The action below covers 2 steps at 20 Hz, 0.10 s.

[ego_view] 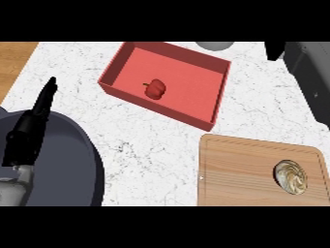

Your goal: Pick the bell pepper from the cutting board and place it in the cardboard box

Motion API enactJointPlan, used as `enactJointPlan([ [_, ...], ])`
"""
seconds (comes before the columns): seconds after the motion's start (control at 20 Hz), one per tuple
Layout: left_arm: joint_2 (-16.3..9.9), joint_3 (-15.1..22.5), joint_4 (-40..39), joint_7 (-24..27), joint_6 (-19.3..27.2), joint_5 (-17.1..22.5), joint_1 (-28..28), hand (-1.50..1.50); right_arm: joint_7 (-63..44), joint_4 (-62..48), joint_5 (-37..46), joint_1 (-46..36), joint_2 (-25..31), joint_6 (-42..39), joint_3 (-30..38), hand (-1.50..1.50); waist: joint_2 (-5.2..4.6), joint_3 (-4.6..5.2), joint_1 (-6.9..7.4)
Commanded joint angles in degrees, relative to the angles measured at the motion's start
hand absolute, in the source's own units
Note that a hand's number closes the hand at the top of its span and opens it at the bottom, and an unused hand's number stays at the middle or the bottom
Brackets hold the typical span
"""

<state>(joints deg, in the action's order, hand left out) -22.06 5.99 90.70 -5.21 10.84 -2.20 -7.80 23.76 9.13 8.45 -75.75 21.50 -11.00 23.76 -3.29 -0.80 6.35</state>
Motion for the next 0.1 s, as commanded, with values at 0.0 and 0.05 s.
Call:
enactJointPlan([
  [0.0, 2.4, 3.0, -1.2, -1.1, -0.5, -0.3, 1.5, 0.0, 1.5, -0.3, 0.1, 1.9, 6.2, -6.4, 0.2, -1.5, -0.59, 0.53, -0.09],
  [0.05, 2.0, 2.8, -1.2, -1.1, -1.4, 0.5, 1.9, 0.0, 1.7, -0.3, 0.6, 2.2, 7.3, -7.4, -0.3, -1.5, -0.7, 0.54, 0.27],
])
